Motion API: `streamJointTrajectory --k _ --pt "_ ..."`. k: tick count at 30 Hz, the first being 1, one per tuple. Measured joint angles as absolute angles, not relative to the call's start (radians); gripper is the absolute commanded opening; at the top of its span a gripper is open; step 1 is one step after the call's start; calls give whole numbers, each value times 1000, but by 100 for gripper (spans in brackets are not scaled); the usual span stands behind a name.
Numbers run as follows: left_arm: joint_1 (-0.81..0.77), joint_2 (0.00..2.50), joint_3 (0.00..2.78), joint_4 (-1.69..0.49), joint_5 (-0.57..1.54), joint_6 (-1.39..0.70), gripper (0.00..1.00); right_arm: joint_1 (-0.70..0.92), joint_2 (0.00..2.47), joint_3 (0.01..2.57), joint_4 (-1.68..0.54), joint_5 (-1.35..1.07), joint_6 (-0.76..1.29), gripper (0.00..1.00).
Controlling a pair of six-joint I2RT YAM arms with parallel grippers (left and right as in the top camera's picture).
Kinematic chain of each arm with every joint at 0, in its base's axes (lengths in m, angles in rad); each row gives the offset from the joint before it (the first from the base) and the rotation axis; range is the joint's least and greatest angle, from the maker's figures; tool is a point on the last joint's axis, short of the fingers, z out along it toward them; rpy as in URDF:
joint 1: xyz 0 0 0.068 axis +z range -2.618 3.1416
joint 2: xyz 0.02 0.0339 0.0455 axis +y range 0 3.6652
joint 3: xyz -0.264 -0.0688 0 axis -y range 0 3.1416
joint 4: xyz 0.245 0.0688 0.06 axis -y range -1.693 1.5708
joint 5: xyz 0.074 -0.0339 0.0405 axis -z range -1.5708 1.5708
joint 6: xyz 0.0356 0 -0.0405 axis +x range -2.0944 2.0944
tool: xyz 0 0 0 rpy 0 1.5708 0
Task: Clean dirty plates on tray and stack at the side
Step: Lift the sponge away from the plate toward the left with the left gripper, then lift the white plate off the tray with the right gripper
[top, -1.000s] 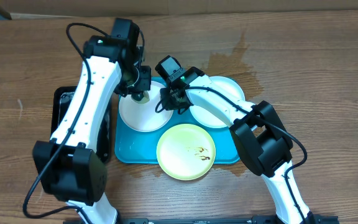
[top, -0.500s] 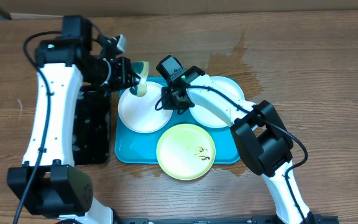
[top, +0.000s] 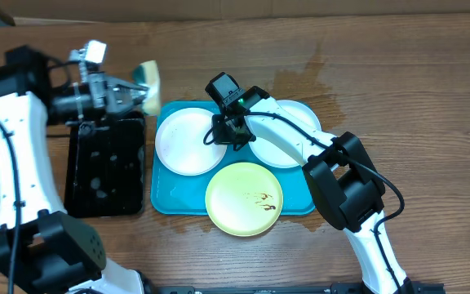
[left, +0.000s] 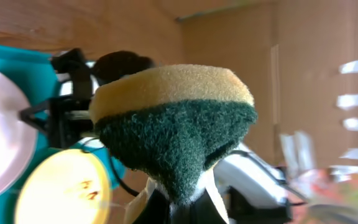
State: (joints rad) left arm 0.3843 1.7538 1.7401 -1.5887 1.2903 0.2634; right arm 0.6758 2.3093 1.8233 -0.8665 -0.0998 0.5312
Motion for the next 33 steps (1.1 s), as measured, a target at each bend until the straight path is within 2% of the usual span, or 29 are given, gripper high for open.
streamJointTrajectory --k 7,19,33 --pt "509 1752 1740 -1687 1422 412 4 675 2309 1824 -873 -101 531 4" --pt "492 1751 1740 -1687 1522 441 4 676 2310 1839 -892 -101 522 4" --pt "525 1734 1740 -1687 1542 440 4 676 2317 2099 -1132 -60 471 4"
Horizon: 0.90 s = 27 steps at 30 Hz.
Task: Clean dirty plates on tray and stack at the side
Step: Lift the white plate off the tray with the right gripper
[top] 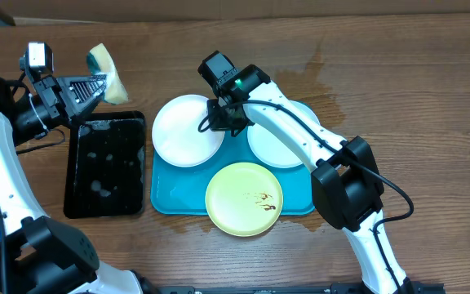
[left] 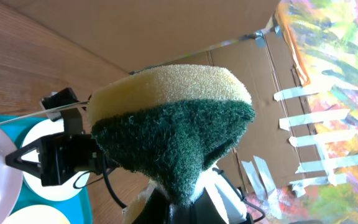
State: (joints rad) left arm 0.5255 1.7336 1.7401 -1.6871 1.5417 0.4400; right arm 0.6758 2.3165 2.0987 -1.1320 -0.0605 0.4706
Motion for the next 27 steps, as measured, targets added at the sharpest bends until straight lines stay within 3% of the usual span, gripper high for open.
streamJointTrajectory --k 16,27 --pt "525 1693 1740 -1687 1543 435 4 704 2317 2185 -1145 -196 477 4" --pt "525 1693 1740 -1687 1550 421 4 863 2317 2185 -1022 -39 495 4"
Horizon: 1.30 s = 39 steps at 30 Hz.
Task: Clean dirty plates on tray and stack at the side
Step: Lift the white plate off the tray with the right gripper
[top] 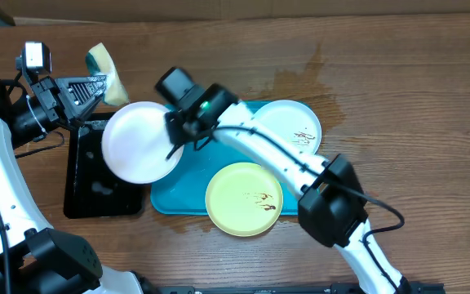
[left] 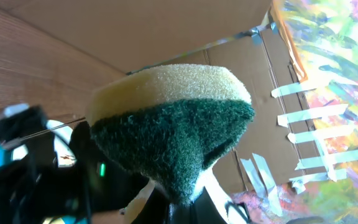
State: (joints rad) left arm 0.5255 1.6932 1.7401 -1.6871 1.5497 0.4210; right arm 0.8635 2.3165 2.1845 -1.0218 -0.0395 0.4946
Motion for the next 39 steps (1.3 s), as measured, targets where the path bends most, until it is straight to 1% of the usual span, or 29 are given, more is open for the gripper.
streamJointTrajectory --k 7,14,20,31,35,39 --pt "525 1693 1740 -1687 1552 419 4 965 2317 2185 -930 113 495 4" --pt "525 1693 1740 -1687 1553 418 4 999 2317 2185 -807 254 492 4" --pt "525 1693 1740 -1687 1555 418 4 1021 2317 2184 -659 389 410 4" --pt "525 1693 1740 -1687 1561 418 4 1102 2328 2111 -325 524 16 4" --pt "541 1693 1740 -1689 1548 418 4 1114 2345 2100 -247 580 -116 4" --pt "536 1692 1740 -1688 1553 418 4 1120 2375 2099 -203 625 -297 4"
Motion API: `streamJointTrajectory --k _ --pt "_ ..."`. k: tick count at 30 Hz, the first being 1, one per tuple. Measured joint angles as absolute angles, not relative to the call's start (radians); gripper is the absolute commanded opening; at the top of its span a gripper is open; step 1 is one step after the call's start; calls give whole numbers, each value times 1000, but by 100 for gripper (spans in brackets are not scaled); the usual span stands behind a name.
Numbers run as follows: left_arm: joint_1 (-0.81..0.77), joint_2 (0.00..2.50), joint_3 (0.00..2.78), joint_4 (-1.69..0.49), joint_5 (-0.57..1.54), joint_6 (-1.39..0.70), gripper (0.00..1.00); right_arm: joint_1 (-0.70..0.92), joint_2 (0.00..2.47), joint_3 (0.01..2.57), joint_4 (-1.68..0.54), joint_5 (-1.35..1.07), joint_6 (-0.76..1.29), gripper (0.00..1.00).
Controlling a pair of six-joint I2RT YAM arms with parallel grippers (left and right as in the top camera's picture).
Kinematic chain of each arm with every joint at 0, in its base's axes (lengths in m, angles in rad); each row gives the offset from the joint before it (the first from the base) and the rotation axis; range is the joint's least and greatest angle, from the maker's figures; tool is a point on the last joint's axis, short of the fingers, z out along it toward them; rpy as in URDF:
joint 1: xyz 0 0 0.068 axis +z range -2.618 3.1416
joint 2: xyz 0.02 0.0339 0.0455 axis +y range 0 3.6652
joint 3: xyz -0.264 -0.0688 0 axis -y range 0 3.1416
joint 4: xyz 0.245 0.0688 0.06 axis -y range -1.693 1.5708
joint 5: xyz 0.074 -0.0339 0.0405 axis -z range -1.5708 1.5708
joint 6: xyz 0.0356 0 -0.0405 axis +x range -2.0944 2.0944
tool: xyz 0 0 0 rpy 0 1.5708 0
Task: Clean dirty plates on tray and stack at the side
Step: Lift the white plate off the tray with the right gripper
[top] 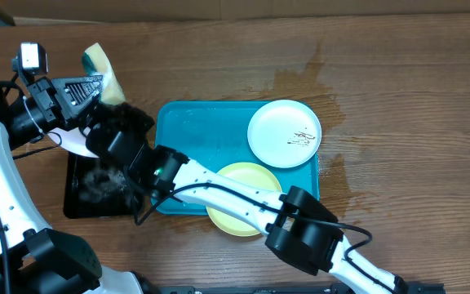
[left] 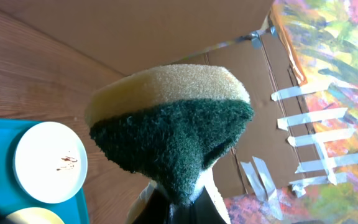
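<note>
My left gripper [top: 96, 82] is at the far left, shut on a yellow-and-green sponge [top: 102, 67], which fills the left wrist view [left: 169, 130]. My right arm reaches left across the teal tray [top: 210, 131]. Its gripper [top: 108, 135] hangs blurred over the black tray [top: 80, 200], just below the sponge, holding a white plate [top: 70, 141] of which only a sliver shows. A white plate with brown stains [top: 284, 133] lies at the teal tray's back right, also seen from the wrist [left: 50, 162]. A stained yellow plate [top: 255, 175] lies at the front, partly under the right arm.
Wet patches [top: 300, 77] darken the wooden table behind and right of the teal tray. Cardboard walls with tape strips [left: 303, 93] stand behind the table. The right arm's links [top: 219, 192] span the teal tray's front left.
My right gripper has moved further left with the white plate, from the black tray's right edge to over its back part, close under the sponge. The left gripper has barely moved.
My right gripper was at the white plate's edge on the teal tray while the left held the sponge above the black tray. The plate then stood shifted left, then lifted beside the black tray, and now it is over that tray near the sponge.
</note>
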State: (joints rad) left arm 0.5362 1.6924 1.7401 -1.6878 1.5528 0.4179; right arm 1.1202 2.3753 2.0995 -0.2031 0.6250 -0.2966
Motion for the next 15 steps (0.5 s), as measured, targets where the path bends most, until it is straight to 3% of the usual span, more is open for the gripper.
streamJointTrajectory --k 8,15 --pt "537 1692 1740 -1688 1553 418 4 1141 2415 2087 -150 672 -449 4" --pt "537 1692 1740 -1687 1553 418 4 1139 2415 2087 -213 689 -397 4"
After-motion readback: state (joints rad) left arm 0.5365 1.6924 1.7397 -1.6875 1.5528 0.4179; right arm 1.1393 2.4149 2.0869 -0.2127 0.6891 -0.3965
